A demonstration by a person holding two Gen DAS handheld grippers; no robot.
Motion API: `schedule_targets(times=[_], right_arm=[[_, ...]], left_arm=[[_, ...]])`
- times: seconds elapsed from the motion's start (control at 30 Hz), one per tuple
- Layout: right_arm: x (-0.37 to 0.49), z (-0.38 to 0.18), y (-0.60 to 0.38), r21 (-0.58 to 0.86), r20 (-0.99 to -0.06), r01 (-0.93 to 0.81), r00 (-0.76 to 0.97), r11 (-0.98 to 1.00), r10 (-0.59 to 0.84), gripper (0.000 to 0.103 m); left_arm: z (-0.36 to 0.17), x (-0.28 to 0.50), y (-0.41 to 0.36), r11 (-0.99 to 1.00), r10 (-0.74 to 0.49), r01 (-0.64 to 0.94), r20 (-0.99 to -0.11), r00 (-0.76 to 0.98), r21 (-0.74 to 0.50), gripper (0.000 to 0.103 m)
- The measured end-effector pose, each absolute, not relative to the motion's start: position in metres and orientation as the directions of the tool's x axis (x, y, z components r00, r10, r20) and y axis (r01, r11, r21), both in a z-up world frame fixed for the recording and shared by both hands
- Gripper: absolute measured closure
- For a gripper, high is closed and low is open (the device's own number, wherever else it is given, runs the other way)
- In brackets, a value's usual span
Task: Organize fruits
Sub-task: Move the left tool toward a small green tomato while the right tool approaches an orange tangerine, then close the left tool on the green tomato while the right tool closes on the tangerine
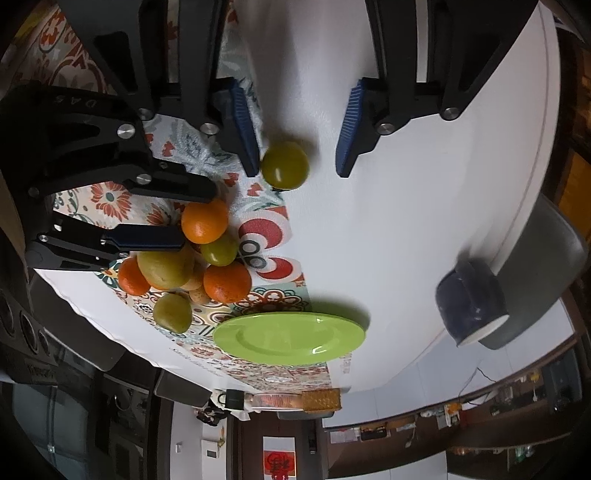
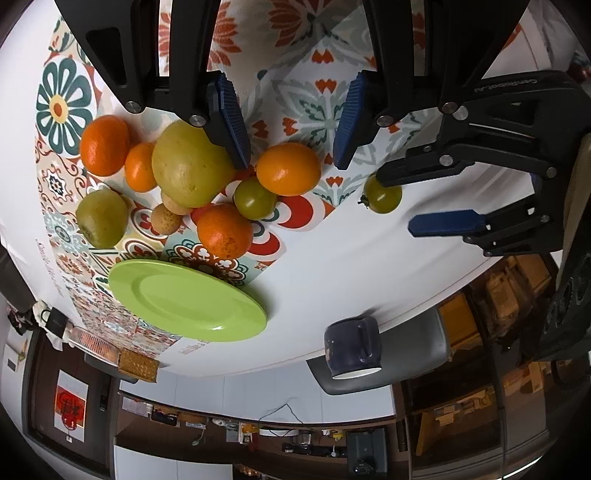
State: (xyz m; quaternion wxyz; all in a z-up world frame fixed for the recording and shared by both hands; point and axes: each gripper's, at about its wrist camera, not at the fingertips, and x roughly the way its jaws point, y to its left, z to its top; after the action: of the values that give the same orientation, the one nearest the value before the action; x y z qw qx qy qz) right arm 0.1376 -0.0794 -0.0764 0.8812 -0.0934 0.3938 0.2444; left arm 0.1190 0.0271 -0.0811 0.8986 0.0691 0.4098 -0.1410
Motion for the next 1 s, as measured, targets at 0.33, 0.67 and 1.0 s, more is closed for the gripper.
schedule_targets(times=[0.33, 0.67, 1.0], right_arm=[[0.144, -0.074, -0.073, 0.025, -0.73, -0.513, 0.577, 0.858, 0.367, 0.058], [0.146, -0.078, -0.07, -0.003, -0.744, -0.512, 0.575, 0.859, 0.34, 0.063], [0.134, -0.054, -0.082, 0.043, -0.705, -0.493, 0.601, 0.869, 0.376, 0.064]], left_arm=[[-0.086, 0.126, 0.03, 0.958, -0.206, 0.286, -0.77, 0.604, -0.031, 0.074], [-0.083, 0.128, 0.031, 0.968, -0.197, 0.244, -0.772, 0.605, -0.055, 0.075], [-0.056, 0.113, 0.028, 0.975, -0.19, 0.211, -0.743, 0.642, -0.066, 0.075]])
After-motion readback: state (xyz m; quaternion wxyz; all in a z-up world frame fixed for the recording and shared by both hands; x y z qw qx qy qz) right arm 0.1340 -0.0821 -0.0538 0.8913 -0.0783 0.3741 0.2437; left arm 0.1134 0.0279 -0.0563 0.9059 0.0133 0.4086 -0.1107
